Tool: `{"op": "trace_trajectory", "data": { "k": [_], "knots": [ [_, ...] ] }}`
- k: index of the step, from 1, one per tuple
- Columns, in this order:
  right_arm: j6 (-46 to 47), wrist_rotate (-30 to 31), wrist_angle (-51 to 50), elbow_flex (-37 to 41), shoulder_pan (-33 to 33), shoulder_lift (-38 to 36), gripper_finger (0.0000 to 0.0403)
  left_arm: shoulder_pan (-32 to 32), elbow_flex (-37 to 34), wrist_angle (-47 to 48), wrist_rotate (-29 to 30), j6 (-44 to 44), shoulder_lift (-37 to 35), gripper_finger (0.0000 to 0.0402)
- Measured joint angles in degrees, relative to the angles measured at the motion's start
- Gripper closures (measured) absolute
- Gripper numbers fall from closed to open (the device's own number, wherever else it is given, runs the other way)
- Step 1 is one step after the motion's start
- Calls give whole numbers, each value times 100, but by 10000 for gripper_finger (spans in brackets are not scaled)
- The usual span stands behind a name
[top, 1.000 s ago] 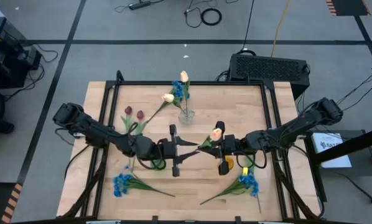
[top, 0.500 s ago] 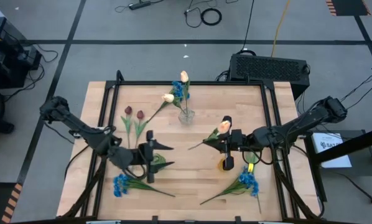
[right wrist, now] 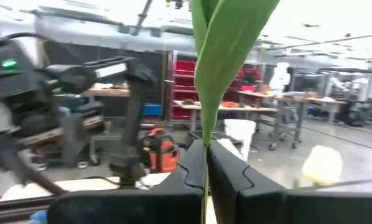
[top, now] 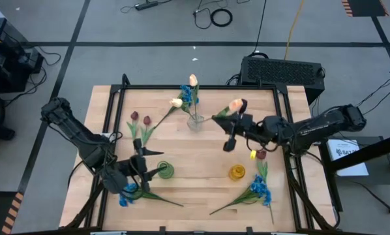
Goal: Sort flowers into vase by color
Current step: Put the pink flower into the transparent vase
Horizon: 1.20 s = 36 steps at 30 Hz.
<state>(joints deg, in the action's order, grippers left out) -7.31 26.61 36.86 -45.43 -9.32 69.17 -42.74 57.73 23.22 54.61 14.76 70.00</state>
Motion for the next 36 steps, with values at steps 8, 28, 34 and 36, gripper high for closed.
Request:
{"op": "trace_trajectory", "data": {
  "k": [8,28,34,36],
  "knots": [
    [207,-165,-96,-2,391,113,402,440,-999,-806,107,-433,-561,197],
    [765,-291,451,0,1246,1045,402,822,-2617,-1472,-535,-623,-2690,242],
    [909,-298,54,0,1225,1046,402,822,-2617,-1427,-660,-627,-2693,242],
    [982,-293,45,-1,1226,1047,402,822,-2617,-1368,-664,-624,-2693,242]
  ]
}}
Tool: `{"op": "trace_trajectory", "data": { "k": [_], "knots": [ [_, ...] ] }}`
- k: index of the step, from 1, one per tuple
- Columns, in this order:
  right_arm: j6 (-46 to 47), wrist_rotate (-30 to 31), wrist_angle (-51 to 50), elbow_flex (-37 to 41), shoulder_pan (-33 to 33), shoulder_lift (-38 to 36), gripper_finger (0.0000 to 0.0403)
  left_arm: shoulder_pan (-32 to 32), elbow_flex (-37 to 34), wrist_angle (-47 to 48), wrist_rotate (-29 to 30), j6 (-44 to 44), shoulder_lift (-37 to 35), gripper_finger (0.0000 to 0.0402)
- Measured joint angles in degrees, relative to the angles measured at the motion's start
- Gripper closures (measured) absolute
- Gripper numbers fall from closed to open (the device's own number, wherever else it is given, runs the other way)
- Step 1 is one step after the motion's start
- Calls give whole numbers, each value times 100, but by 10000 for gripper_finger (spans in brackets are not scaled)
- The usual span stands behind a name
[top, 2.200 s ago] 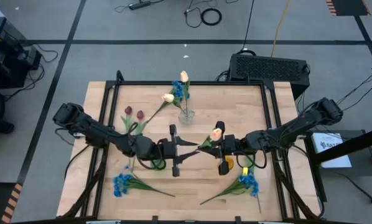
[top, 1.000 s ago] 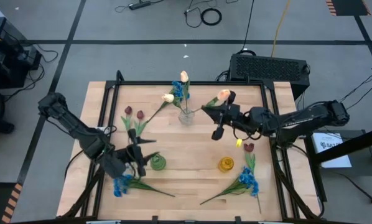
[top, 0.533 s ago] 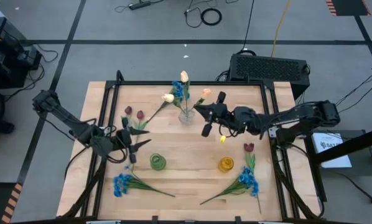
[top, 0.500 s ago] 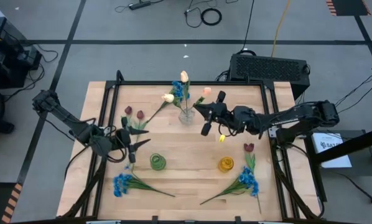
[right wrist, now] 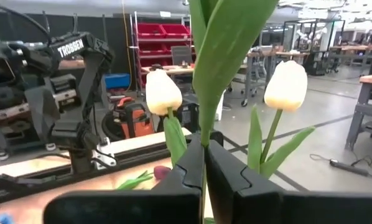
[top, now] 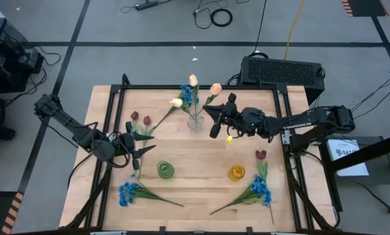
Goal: Sort flowers into vase by color
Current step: Put the pink flower into the transparent vase
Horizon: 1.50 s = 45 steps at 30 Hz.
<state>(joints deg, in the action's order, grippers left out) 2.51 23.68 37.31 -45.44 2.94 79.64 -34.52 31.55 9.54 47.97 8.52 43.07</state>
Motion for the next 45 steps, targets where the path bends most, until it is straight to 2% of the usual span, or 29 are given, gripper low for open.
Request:
{"op": "trace_trajectory", "data": {
  "k": [10,18,45],
  "knots": [
    [-1,97,72,-1,0,235,402,0,0,2,-1,4,2,243],
    [-30,207,857,1,13,846,403,0,4,1,-17,5,2,243],
    [137,199,123,1,13,846,403,0,4,46,-24,4,2,243]
  ]
}}
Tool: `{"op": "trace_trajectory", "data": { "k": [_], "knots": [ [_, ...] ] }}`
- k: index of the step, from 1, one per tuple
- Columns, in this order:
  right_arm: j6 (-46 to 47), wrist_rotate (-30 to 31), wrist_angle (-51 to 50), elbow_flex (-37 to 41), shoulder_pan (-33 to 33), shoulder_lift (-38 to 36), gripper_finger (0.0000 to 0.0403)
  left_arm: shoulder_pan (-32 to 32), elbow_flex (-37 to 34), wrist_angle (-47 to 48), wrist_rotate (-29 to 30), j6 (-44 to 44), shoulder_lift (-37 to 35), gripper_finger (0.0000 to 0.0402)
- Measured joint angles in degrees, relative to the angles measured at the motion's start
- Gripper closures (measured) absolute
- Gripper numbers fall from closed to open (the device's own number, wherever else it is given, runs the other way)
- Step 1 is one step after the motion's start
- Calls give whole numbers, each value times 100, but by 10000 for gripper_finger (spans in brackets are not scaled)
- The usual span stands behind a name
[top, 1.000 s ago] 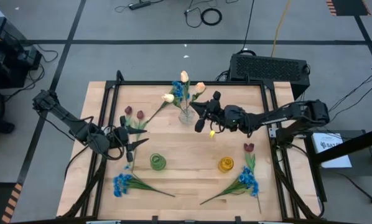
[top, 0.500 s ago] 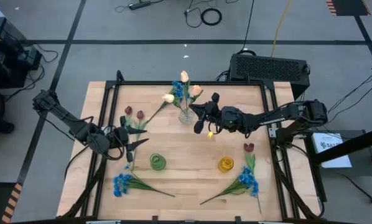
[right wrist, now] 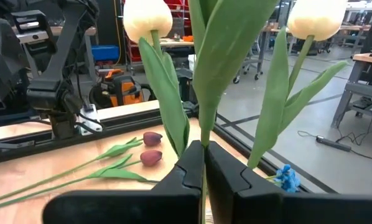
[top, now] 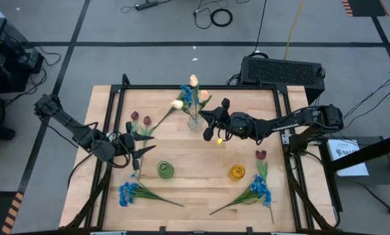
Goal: Sort flowers into vase by color
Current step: Put the pink flower into the transparent vase
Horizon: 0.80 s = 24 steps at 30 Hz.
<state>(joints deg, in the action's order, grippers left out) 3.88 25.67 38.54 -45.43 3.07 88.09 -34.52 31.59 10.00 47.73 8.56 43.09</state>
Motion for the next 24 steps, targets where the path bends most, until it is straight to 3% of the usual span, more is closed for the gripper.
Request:
{"op": "trace_trajectory", "data": {
  "k": [11,24],
  "knots": [
    [146,11,335,0,0,456,399,0,6,-2,2,0,0,243],
    [107,315,841,0,-2,1004,329,1,7,20,-81,-11,2,243]
  ]
}}
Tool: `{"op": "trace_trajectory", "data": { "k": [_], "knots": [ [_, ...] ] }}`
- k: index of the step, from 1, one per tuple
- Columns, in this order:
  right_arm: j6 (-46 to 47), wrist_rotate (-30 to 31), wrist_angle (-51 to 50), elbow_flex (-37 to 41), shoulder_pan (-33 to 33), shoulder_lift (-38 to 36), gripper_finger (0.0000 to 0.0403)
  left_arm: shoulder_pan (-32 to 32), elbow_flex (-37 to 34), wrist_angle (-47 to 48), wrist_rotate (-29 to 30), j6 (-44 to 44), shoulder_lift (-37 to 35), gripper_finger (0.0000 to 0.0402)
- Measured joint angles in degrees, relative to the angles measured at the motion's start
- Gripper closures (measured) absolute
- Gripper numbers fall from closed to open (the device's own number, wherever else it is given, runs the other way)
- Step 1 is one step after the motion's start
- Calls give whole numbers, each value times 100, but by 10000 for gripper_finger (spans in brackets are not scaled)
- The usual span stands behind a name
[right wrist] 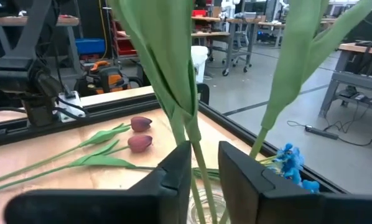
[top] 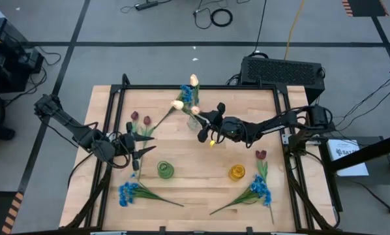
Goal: Sort flowers into vase by color
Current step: Put the pink flower into the transparent vase
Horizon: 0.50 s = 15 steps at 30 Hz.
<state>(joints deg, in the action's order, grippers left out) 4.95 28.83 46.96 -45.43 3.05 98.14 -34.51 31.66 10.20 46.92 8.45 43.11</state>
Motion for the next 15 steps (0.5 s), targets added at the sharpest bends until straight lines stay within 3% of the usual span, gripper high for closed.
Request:
{"op": "trace_trajectory", "data": {
  "k": [6,15],
  "knots": [
    [-151,40,-110,0,0,-188,278,0,0,170,-4,22,0,243],
    [17,252,-1536,0,-13,-940,185,-1,0,190,-37,70,0,243]
  ]
}}
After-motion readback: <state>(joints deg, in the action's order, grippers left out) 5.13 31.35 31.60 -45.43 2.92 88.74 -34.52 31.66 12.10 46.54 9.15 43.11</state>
